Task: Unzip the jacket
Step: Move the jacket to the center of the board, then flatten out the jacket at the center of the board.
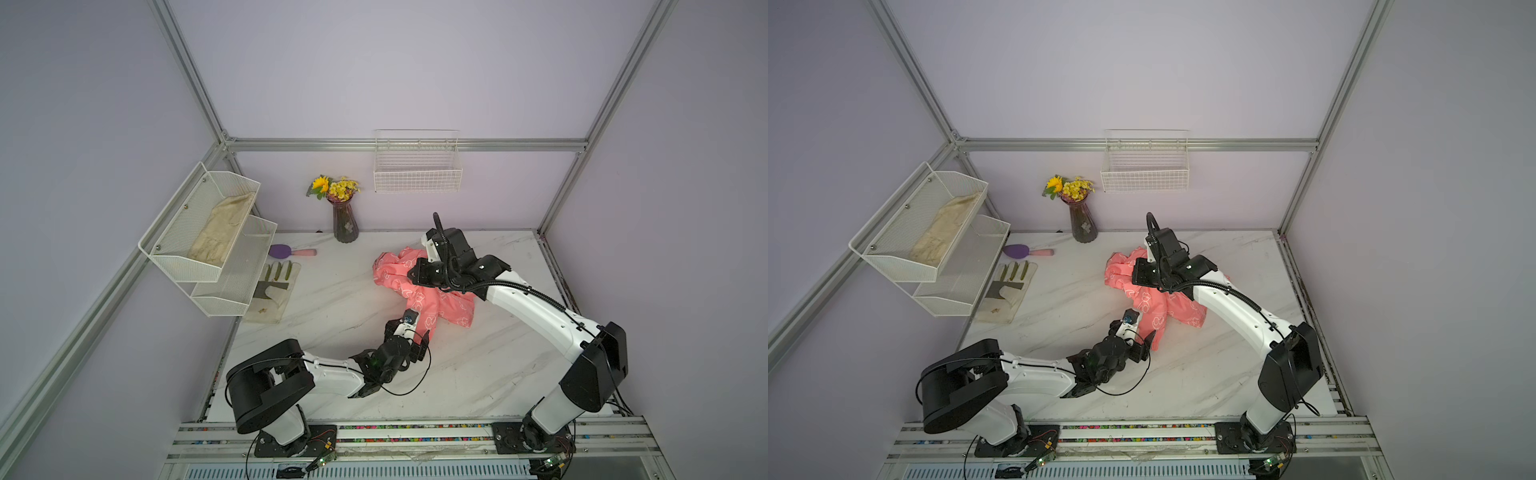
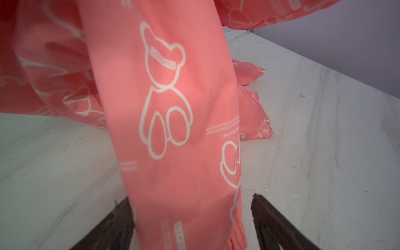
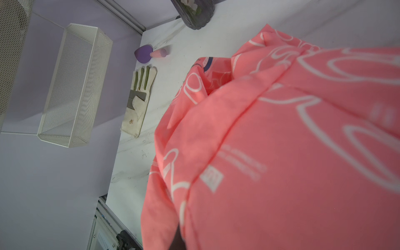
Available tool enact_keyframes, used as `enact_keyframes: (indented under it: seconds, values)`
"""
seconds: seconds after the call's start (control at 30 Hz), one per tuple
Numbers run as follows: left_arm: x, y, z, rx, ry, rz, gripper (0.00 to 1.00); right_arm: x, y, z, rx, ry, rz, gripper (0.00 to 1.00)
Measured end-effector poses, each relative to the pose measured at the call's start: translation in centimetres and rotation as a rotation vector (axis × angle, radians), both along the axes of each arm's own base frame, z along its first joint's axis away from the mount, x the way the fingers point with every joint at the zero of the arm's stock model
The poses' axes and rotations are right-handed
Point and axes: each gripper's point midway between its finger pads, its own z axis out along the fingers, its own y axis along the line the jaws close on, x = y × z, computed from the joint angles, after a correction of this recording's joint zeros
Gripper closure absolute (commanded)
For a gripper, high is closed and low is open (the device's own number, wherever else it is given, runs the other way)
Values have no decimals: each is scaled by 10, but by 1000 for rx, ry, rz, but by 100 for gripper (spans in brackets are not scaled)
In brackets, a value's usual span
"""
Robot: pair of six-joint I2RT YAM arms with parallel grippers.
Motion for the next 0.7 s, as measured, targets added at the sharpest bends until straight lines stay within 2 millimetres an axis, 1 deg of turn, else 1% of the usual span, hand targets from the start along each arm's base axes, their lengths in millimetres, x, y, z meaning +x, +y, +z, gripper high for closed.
enact_keyframes:
  seconds: [0.1, 0.2, 0.23, 0.4, 0.47, 0.53, 0.57, 0.6, 0.67, 0.7]
  values:
    - [2, -5, 7, -55, -18, -1, 42, 2, -7, 3, 1, -3, -11, 100]
    - [4, -7, 19, -104, -46, 7, 54, 6, -15, 9, 8, -14, -27, 100]
    - [5, -7, 23, -120, -52, 8, 61, 6, -17, 11, 11, -18, -31, 100]
    - [6, -10, 29, -140, -69, -15, 83, 4, -25, 19, 25, -29, -38, 100]
    - [5, -13, 32, -149, -72, -37, 93, 3, -26, 21, 31, -30, -38, 100]
    - [4, -16, 34, -159, -76, -54, 95, 4, -28, 22, 35, -30, -39, 100]
    - [3, -17, 35, -165, -78, -65, 85, 4, -29, 23, 37, -30, -39, 100]
    - [2, -19, 36, -172, -79, -76, 57, 4, -29, 24, 39, -30, -39, 100]
    - [0, -21, 39, -182, -87, -100, 17, 3, -30, 25, 46, -30, -36, 100]
    - [-1, -21, 40, -192, -92, -106, 1, 3, -30, 26, 49, -28, -35, 100]
